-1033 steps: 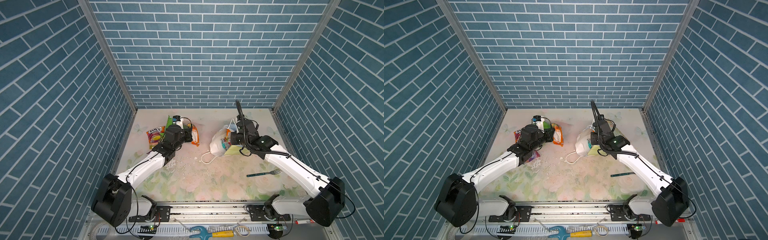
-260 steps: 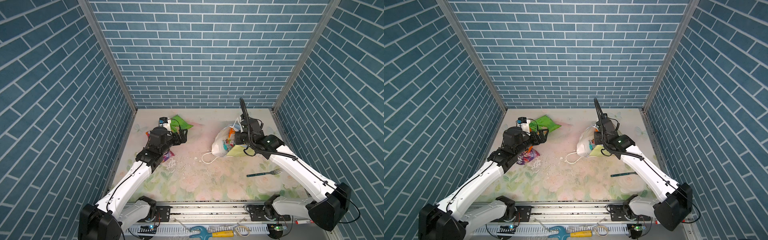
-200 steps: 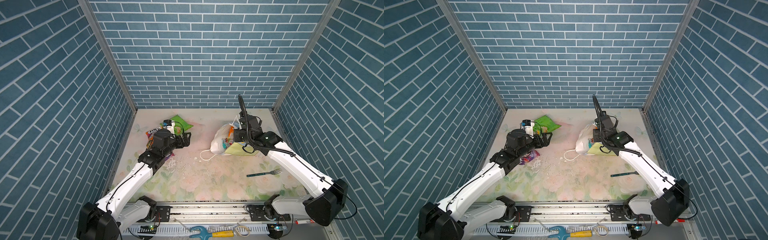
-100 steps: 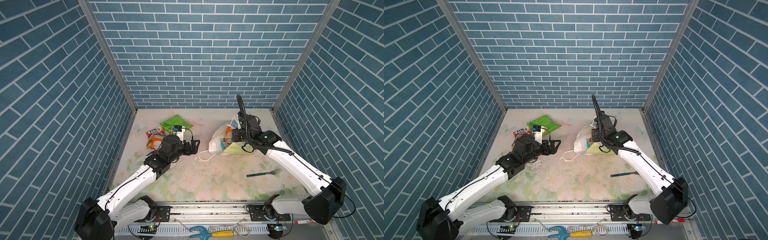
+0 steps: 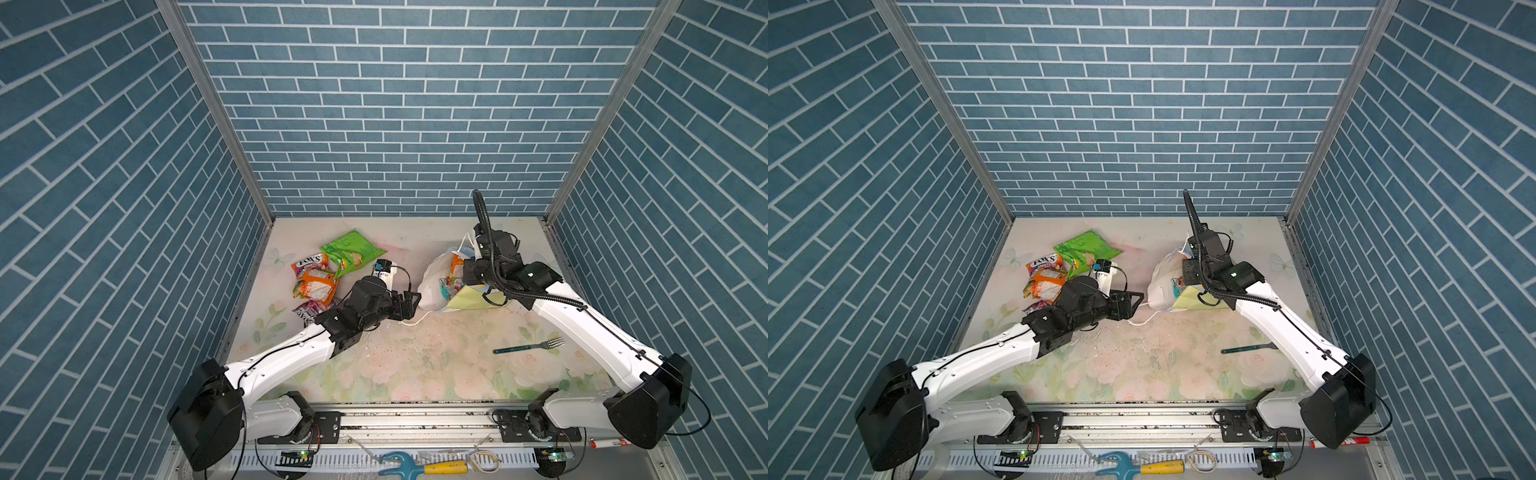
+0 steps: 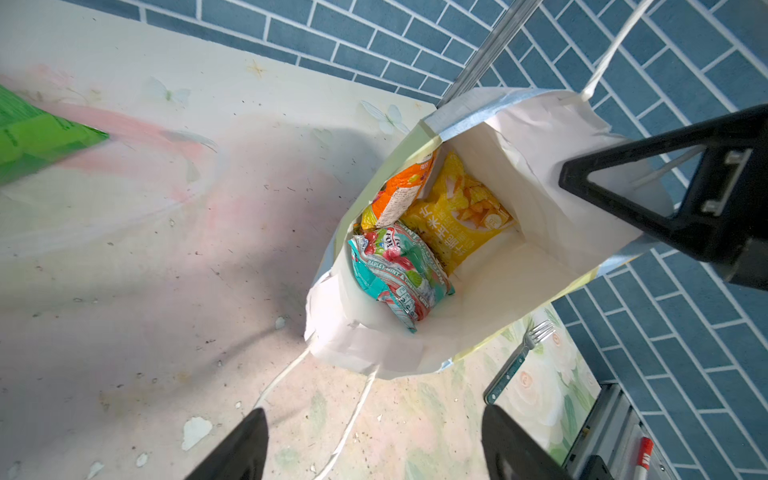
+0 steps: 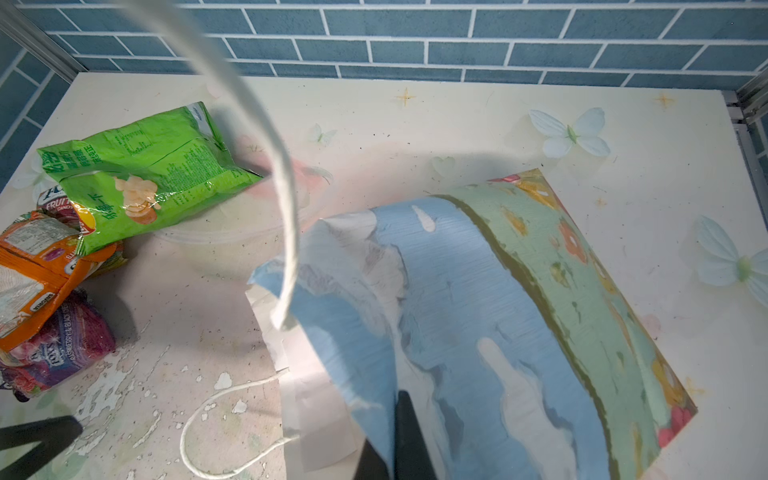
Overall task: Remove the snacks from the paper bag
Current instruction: 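Move the empty left gripper back over the paper bag's opening, then reach the left gripper down into the bag toward the teal mint packet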
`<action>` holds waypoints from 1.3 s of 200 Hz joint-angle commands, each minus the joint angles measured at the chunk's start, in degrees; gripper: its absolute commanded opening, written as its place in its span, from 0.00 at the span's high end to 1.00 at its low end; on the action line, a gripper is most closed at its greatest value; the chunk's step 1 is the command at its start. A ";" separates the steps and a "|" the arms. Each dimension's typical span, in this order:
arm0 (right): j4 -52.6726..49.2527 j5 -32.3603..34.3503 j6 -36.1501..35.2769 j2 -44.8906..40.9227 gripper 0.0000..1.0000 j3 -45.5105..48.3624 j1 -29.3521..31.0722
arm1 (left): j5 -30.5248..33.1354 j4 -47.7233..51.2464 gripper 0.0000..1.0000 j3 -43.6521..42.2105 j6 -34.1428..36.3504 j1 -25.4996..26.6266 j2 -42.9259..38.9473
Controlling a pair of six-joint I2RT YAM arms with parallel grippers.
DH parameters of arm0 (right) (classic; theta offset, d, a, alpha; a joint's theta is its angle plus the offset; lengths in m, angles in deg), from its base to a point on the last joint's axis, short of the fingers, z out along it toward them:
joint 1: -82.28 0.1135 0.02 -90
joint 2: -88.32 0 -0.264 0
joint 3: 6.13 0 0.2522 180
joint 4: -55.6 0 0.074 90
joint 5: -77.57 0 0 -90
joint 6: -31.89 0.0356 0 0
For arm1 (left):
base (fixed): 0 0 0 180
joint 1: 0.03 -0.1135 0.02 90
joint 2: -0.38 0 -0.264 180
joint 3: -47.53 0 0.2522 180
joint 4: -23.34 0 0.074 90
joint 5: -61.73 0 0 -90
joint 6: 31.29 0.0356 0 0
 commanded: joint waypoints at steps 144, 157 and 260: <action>1.94 -2.41 1.31 -0.60 1.00 0.38 -0.06 | -2.96 -8.79 0.37 12.68 -1.02 2.91 18.28; 2.01 -2.41 1.31 -0.68 1.00 0.53 -0.04 | -2.65 -9.09 0.39 13.95 -0.57 2.91 19.93; 1.29 -2.14 1.05 -1.30 1.00 0.10 -0.06 | -7.94 -21.52 0.51 15.48 6.36 2.91 29.66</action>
